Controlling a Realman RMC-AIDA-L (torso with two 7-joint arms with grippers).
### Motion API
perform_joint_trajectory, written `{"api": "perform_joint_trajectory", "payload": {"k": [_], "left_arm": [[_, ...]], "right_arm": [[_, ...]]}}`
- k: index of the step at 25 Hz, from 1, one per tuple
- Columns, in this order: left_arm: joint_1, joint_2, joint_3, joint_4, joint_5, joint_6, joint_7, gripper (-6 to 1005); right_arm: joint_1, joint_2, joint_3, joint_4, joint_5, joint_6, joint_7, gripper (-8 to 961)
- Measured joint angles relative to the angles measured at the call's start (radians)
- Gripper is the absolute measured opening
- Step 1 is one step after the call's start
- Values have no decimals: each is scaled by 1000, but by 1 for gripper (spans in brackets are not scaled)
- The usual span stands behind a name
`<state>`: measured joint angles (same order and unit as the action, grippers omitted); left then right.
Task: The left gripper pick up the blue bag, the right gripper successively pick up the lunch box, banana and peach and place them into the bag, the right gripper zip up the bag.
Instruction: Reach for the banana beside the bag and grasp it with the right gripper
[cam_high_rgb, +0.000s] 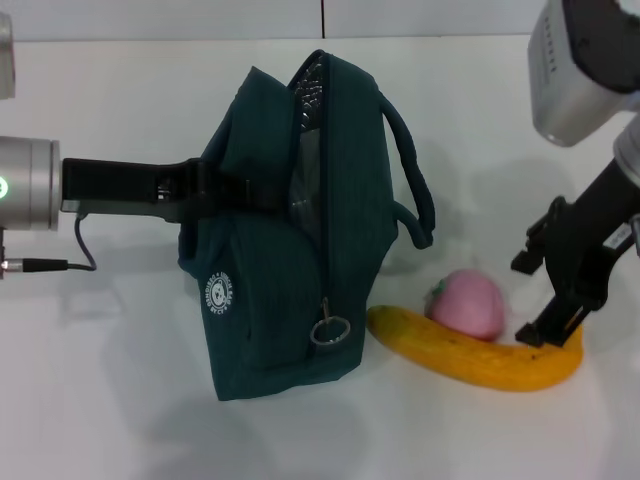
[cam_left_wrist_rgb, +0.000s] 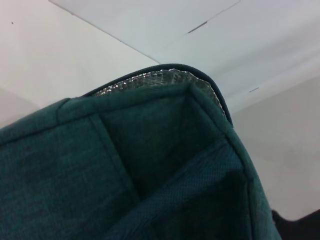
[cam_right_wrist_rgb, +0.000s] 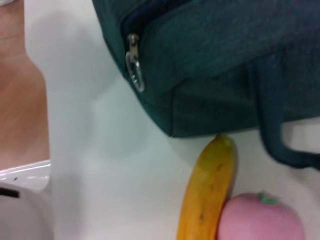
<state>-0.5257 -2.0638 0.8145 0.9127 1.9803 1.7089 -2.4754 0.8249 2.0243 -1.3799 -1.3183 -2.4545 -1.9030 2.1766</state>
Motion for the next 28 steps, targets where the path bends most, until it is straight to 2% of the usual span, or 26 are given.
{"api": "perform_joint_trajectory", "payload": {"k": [11, 16, 28], "left_arm": [[0, -1, 0, 0, 0, -6, 1, 34], [1, -1, 0, 0, 0, -6, 0, 34], [-1, -4, 0, -6, 0, -6, -2, 34]], "right_arm": [[11, -1, -36, 86, 27, 1, 2, 815], [12, 1, -75, 162, 27, 49, 4, 804], [16, 2, -139, 206, 26, 88, 9, 778]]}}
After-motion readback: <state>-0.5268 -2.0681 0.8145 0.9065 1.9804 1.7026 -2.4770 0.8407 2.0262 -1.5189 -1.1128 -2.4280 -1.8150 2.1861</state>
